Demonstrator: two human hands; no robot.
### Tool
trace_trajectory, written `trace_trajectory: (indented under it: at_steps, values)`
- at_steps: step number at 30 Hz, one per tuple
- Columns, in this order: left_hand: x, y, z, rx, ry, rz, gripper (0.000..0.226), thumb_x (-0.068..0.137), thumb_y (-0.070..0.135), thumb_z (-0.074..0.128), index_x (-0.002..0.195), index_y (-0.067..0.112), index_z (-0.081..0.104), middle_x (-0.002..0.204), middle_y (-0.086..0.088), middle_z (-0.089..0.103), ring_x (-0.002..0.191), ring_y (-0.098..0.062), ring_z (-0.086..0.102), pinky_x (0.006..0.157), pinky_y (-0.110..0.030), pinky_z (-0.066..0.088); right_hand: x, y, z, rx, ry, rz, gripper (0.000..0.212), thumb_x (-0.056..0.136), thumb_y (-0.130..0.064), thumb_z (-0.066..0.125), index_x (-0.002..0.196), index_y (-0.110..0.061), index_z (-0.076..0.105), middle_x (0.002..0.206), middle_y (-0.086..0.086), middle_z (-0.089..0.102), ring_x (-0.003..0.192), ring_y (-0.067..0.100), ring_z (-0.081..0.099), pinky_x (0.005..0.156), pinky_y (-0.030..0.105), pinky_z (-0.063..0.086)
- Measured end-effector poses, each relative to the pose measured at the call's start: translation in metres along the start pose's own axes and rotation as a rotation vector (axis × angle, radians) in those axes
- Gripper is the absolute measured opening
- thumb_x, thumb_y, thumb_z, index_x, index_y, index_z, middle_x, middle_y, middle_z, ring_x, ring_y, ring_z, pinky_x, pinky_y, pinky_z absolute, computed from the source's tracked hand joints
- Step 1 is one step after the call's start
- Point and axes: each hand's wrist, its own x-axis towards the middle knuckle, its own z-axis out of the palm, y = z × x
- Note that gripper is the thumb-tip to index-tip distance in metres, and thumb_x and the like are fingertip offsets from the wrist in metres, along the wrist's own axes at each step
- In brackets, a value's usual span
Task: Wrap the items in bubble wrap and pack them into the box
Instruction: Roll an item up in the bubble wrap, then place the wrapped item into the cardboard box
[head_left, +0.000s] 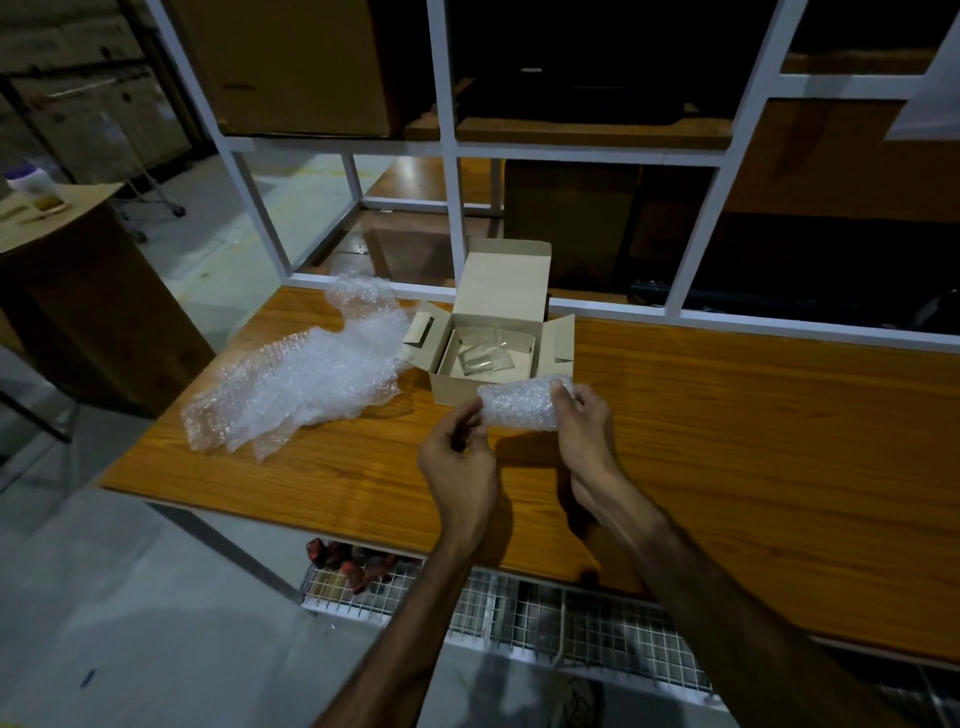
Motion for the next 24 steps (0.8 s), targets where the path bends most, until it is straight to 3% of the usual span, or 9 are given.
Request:
trace_trajectory:
  at_steps: [4, 6, 9, 12, 16, 20, 24]
  values:
    - [0.012, -0.005, -0.012, -0.052, -0.093, -0.019, 0.033, 0.092, -0.012, 0.067, 0.117, 0.008, 0.075, 0.108, -0.005, 0.078, 0.105, -0.018, 0.074, 0.089, -0.035, 0.063, 0.002, -0.003, -0.004, -0.009, -0.019, -0.003, 0.024, 0.108, -0.037, 0.050, 0.120, -0.020, 0.062, 0.111, 0.004, 0.067, 0.098, 0.016, 0.067, 0.075, 0.031, 0.059]
    - [0.022, -0.005, -0.018, -0.113, -0.147, -0.034, 0.030, 0.090, -0.010, 0.072, 0.115, 0.006, 0.073, 0.101, -0.013, 0.077, 0.098, -0.023, 0.076, 0.087, -0.041, 0.065, 0.003, -0.001, -0.005, -0.024, -0.036, -0.005, 0.029, 0.108, -0.038, 0.051, 0.124, -0.017, 0.062, 0.113, 0.005, 0.067, 0.101, 0.017, 0.067, 0.078, 0.033, 0.060]
    - [0.032, -0.003, -0.024, -0.161, -0.245, -0.079, 0.042, 0.089, -0.011, 0.073, 0.126, 0.006, 0.069, 0.091, -0.011, 0.076, 0.090, -0.022, 0.075, 0.083, -0.034, 0.064, 0.003, 0.001, -0.005, -0.030, -0.064, 0.010, 0.031, 0.107, -0.039, 0.052, 0.125, -0.016, 0.063, 0.114, 0.006, 0.067, 0.102, 0.019, 0.068, 0.082, 0.035, 0.060]
    - [0.039, -0.010, -0.028, -0.124, -0.302, -0.103, 0.033, 0.091, -0.006, 0.072, 0.119, 0.012, 0.075, 0.106, -0.006, 0.078, 0.104, -0.026, 0.074, 0.082, -0.032, 0.062, 0.005, 0.001, -0.003, -0.057, -0.079, 0.009, 0.028, 0.107, -0.040, 0.053, 0.120, -0.017, 0.064, 0.114, 0.008, 0.068, 0.103, 0.021, 0.068, 0.082, 0.037, 0.059]
    - [0.041, -0.019, -0.023, -0.014, -0.284, 0.008, 0.027, 0.096, 0.001, 0.071, 0.119, 0.012, 0.077, 0.111, -0.008, 0.075, 0.108, -0.023, 0.070, 0.084, -0.036, 0.063, 0.009, 0.002, 0.002, -0.004, -0.065, 0.024, 0.025, 0.106, -0.037, 0.054, 0.118, -0.018, 0.064, 0.113, 0.008, 0.069, 0.102, 0.020, 0.070, 0.087, 0.042, 0.060]
    - [0.045, -0.023, -0.014, 0.162, -0.226, 0.135, 0.024, 0.100, 0.007, 0.069, 0.121, 0.014, 0.077, 0.113, 0.000, 0.077, 0.109, -0.007, 0.069, 0.090, -0.032, 0.060, 0.015, 0.002, 0.011, 0.030, -0.007, 0.029, 0.011, 0.105, -0.038, 0.058, 0.102, -0.029, 0.063, 0.109, 0.008, 0.069, 0.102, 0.024, 0.069, 0.092, 0.051, 0.059]
    - [0.054, -0.025, -0.006, 0.218, -0.181, 0.126, 0.023, 0.099, 0.006, 0.068, 0.116, 0.018, 0.077, 0.106, 0.006, 0.079, 0.101, -0.007, 0.074, 0.086, -0.031, 0.062, 0.027, 0.000, 0.020, 0.048, 0.022, 0.027, 0.011, 0.104, -0.034, 0.060, 0.096, -0.027, 0.062, 0.106, 0.015, 0.069, 0.100, 0.032, 0.068, 0.092, 0.055, 0.057]
